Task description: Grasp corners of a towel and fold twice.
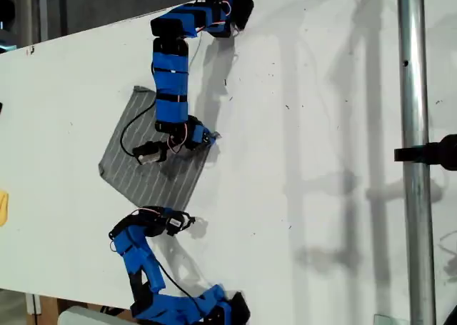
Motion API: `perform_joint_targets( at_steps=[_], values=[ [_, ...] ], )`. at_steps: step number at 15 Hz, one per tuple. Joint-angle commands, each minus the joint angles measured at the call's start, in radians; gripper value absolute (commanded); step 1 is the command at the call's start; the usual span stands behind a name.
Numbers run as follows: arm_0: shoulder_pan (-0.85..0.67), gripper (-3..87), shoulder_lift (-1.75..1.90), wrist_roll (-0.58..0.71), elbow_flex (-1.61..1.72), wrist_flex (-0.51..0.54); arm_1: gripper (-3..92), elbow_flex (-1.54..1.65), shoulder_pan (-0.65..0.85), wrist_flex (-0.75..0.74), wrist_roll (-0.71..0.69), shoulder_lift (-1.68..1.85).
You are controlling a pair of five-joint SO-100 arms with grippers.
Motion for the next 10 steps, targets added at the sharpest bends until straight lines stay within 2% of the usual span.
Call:
perform_joint_targets(
  at_steps=[1, 5, 10],
  values=[
    [0.075, -2.8, 0.034, -0.018, -0.071, 0.084, -0.3, -0.005, -0.014, 0.0, 0.008, 0.1],
    [0.299, -2.9, 0.183, -0.153, -0.018, 0.213, -0.3, 0.029, -0.081, 0.037, 0.041, 0.173],
    [0.715, -2.9, 0.54, -0.511, 0.265, 0.181, -0.3, 0.175, -0.29, 0.091, 0.212, 0.397]
  ],
)
